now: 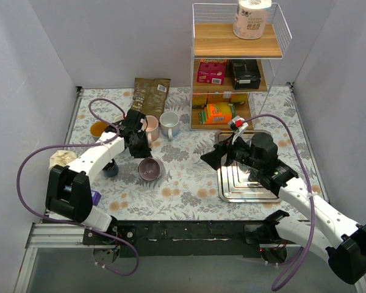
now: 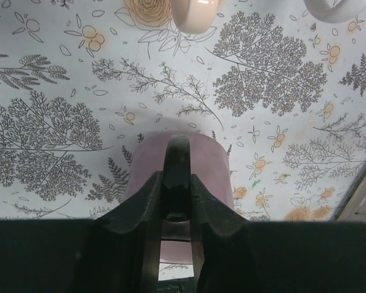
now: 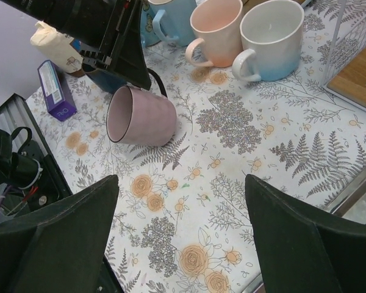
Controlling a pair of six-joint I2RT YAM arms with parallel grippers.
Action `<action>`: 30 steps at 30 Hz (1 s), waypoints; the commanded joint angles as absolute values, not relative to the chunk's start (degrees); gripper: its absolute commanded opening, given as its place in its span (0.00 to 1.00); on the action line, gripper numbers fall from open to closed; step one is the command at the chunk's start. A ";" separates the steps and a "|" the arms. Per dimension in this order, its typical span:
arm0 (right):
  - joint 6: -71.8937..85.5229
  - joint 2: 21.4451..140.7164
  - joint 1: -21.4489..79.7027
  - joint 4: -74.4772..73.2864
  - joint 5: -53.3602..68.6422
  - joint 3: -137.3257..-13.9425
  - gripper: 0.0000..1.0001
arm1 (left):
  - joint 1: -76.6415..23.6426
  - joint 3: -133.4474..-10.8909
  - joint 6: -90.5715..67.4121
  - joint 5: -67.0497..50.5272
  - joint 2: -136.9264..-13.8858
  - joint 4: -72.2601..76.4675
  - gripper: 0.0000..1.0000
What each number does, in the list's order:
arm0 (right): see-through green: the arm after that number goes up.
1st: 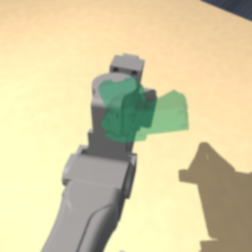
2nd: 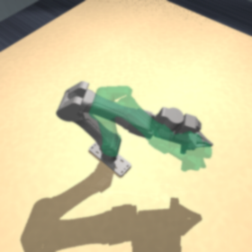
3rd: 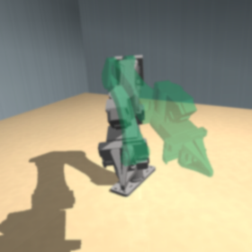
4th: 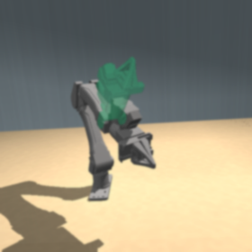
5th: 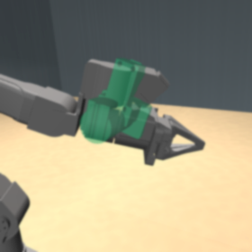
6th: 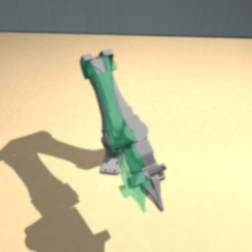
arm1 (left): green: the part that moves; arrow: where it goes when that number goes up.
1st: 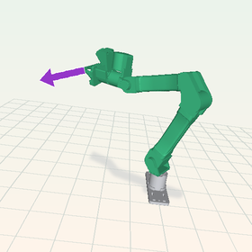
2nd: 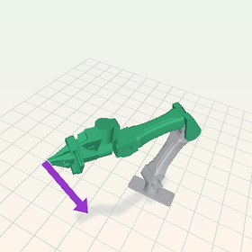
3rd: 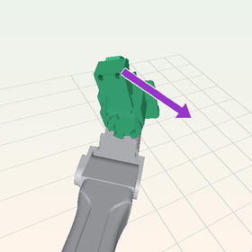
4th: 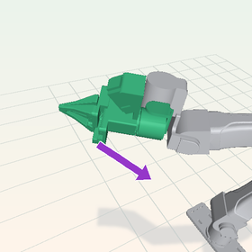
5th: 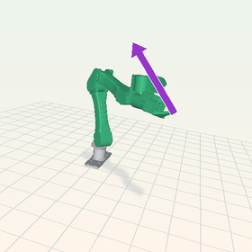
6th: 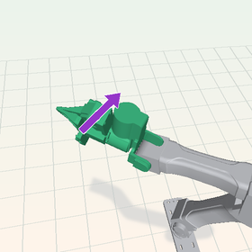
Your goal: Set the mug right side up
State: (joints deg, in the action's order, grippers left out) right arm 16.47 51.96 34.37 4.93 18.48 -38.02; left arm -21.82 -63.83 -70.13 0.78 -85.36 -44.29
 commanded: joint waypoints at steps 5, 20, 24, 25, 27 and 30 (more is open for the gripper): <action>17.14 50.10 34.54 9.23 19.69 -36.48 0.90 | -17.93 -66.44 -69.87 4.38 -84.64 -49.65 0.00; 17.31 49.75 34.54 7.65 19.95 -36.39 0.89 | -11.25 -66.79 -69.52 12.03 -88.77 -51.94 0.17; 17.31 49.40 34.54 7.12 19.34 -36.39 0.89 | -10.99 -68.46 -69.08 14.32 -91.23 -52.30 0.18; 17.31 49.39 34.45 7.03 19.25 -36.39 0.89 | -10.99 -68.99 -69.08 14.67 -91.67 -52.29 0.19; 17.40 49.39 34.54 6.68 18.90 -36.56 0.89 | -10.90 -69.34 -69.17 15.29 -92.55 -52.29 0.20; 17.40 49.57 34.54 6.33 18.63 -36.83 0.89 | -10.81 -70.40 -69.08 16.70 -93.77 -52.65 0.22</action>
State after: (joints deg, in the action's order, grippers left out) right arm 17.63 50.43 34.37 6.07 19.46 -36.07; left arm -11.33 -68.01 -70.24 11.77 -93.27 -51.09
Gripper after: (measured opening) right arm 0.893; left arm 0.212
